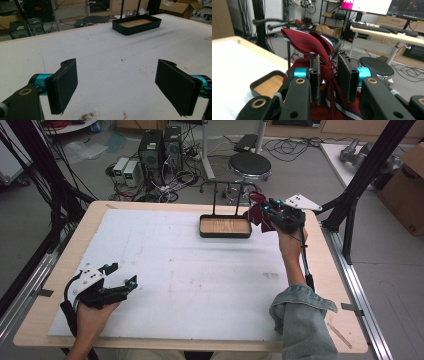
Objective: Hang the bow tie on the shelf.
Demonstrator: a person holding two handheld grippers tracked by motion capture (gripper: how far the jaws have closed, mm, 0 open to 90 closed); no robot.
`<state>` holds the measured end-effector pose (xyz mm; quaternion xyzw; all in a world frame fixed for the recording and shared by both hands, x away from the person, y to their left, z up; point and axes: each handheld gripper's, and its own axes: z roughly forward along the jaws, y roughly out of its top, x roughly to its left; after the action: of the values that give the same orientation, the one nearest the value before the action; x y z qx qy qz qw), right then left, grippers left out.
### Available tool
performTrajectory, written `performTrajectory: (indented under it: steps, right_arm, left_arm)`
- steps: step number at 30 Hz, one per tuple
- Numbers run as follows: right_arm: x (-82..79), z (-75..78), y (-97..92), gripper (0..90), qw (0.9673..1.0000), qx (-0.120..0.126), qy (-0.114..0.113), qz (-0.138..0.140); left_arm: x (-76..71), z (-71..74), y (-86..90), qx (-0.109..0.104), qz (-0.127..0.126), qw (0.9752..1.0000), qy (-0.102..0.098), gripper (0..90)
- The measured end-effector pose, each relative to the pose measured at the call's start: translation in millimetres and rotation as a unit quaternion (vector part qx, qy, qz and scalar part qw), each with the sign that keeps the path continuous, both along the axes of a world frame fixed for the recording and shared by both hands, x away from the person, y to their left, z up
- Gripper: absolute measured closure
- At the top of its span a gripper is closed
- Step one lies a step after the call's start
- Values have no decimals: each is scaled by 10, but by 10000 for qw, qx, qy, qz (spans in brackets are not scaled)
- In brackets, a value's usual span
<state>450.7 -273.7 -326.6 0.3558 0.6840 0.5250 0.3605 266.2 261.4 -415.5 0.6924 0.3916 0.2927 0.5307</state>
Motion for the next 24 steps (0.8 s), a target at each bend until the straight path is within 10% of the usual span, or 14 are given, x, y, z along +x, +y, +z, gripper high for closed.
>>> performTrajectory:
  steps: [24]
  right_arm:
    - [319, -218, -52, 723, 9972, -34, 613, -432]
  left_arm:
    - [-13, 3, 3, -4, -19, 10000, 20, 185]
